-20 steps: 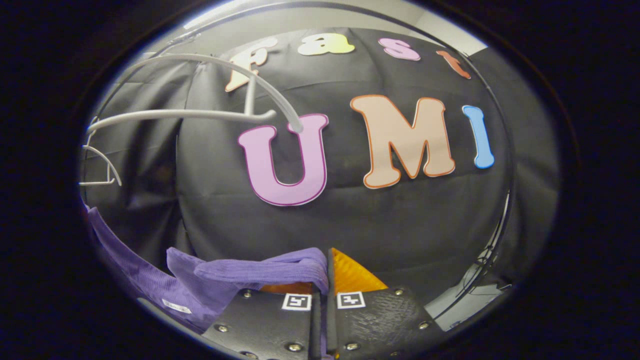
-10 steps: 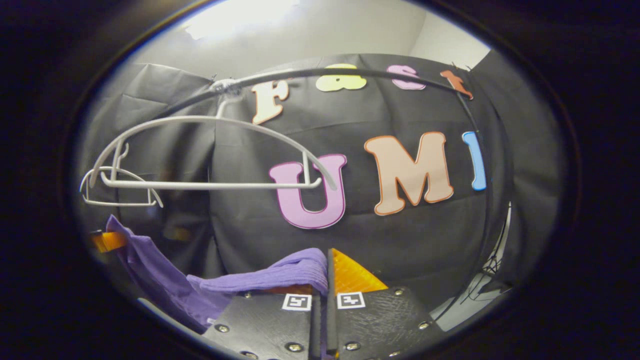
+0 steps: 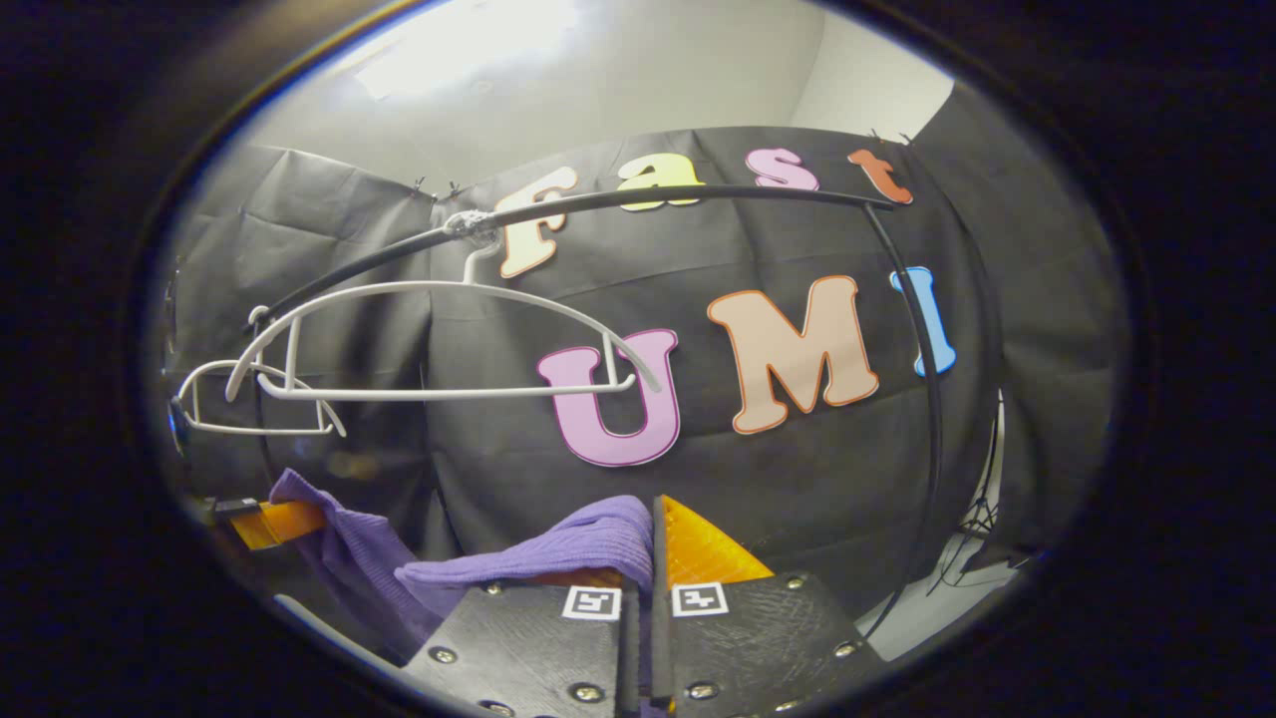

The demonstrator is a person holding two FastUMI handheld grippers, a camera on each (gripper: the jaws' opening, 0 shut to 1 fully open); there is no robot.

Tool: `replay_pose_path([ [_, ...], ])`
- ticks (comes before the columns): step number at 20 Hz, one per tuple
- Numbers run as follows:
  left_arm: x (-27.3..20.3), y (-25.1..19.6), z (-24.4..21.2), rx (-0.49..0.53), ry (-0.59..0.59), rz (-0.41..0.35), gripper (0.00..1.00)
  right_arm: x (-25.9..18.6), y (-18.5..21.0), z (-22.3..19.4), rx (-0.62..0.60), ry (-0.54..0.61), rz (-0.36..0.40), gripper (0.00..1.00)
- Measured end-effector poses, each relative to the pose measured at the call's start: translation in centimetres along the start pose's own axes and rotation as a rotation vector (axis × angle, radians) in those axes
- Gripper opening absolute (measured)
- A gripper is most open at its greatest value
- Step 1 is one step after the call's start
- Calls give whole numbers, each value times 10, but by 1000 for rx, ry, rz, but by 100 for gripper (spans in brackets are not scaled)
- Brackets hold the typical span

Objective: Grasp the clothes on the hanger with both hands and then place them into the laundry hamper below.

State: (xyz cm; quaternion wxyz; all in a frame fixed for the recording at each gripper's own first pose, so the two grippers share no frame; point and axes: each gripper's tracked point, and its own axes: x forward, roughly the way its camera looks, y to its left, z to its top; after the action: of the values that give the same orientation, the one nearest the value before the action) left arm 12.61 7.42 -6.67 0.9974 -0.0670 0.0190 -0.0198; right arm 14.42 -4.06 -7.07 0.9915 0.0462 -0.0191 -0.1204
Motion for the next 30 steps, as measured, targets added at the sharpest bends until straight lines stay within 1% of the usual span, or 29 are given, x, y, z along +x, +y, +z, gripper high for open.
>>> replay_pose_path([
  [2,2,-11,-7,-32,-1,-15,0,-6,-3,-5,6,8,1,5],
  [6,10,-22,-30,-36,26,-23,0,-13,-16,-16,18,24,-17,5],
  [8,12,-34,-47,-46,51,-41,0,-15,-17,-27,35,29,-14,4],
  [10,14,-46,-64,-43,65,-54,0,-17,-19,-42,24,35,-11,4],
  [11,15,-54,-72,-41,71,-71,0,-17,-22,-51,28,42,-17,5],
  [13,18,-68,-92,-20,84,-95,0,-16,-21,-78,74,70,-11,5],
  [15,24,-73,-115,0,102,-103,0,-10,-24,-113,110,114,-8,5],
  [17,27,-79,-142,20,134,-124,1,-4,-28,-149,116,175,-23,5],
  [19,29,-77,-168,41,174,-123,3,0,-31,-178,133,223,-32,5],
  [20,31,-74,-179,45,186,-120,1,2,-29,-193,140,243,-30,5],
  [25,39,-50,-228,67,233,-84,0,6,-35,-248,145,315,-61,5],
  [30,44,-31,-257,78,219,-71,1,4,-44,-290,134,358,-104,5],
])
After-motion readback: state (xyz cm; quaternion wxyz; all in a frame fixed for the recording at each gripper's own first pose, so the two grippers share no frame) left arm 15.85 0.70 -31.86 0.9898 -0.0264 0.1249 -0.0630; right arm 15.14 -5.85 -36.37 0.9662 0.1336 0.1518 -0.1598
